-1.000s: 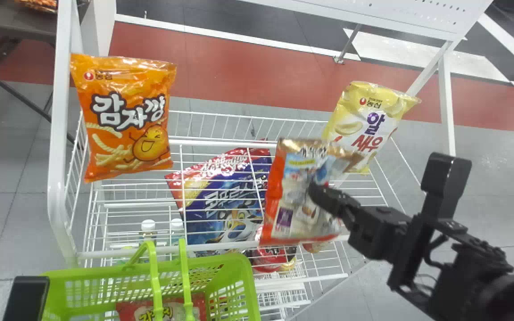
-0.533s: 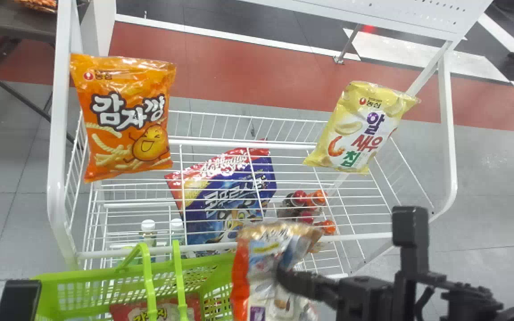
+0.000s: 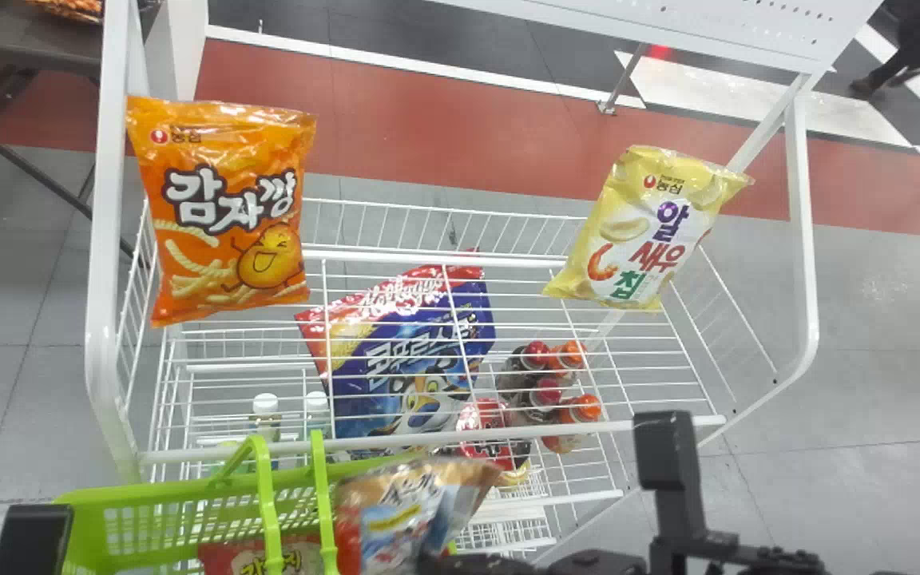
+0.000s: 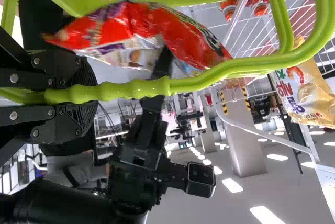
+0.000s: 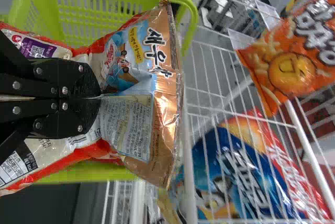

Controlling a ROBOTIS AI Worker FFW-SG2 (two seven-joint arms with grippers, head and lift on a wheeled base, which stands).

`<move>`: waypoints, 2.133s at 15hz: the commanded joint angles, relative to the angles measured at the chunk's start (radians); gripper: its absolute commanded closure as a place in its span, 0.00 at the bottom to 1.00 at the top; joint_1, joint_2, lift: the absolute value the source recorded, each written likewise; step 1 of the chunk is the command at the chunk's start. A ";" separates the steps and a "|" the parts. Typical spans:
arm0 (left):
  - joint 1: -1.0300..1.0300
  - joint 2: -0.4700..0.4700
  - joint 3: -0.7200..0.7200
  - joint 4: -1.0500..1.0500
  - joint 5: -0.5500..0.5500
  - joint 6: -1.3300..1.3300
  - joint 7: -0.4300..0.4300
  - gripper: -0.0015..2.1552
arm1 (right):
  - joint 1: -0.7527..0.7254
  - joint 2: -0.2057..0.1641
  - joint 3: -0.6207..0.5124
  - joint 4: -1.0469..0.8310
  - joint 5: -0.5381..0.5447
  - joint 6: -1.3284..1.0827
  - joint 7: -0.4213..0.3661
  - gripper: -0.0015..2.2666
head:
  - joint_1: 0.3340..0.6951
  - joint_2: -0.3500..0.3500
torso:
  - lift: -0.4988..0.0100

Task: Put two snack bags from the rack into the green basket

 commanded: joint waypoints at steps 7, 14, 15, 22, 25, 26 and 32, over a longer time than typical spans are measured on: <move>0.028 0.000 -0.004 -0.022 0.009 0.001 -0.003 0.63 | 0.001 -0.015 0.160 0.157 0.090 0.017 -0.023 0.98 | 1.00 0.00 | 0.97; 0.052 0.000 0.007 -0.054 0.023 0.001 0.000 0.63 | -0.014 -0.037 0.189 0.211 0.219 0.006 -0.020 0.01 | 1.00 0.00 | 0.97; 0.055 0.000 0.008 -0.057 0.023 0.001 0.002 0.63 | -0.014 -0.041 0.178 0.211 0.216 0.000 -0.008 0.02 | 1.00 0.00 | 0.97; 0.055 -0.003 0.013 -0.060 0.024 0.001 0.020 0.63 | 0.020 -0.034 0.126 0.173 0.187 -0.236 0.115 0.02 | 1.00 0.00 | 0.97; 0.055 -0.003 0.013 -0.056 0.021 0.001 0.031 0.63 | 0.034 -0.028 0.108 0.171 0.161 -0.368 0.169 0.03 | 1.00 0.00 | 0.97; 0.055 -0.003 0.014 -0.054 0.019 0.001 0.035 0.63 | 0.050 -0.028 0.105 0.159 0.162 -0.448 0.175 0.03 | 1.00 0.00 | 0.97; 0.015 -0.003 0.028 -0.013 0.029 0.001 0.041 0.63 | 0.156 -0.028 0.147 0.182 0.343 -1.178 0.161 0.03 | 1.00 0.00 | 0.97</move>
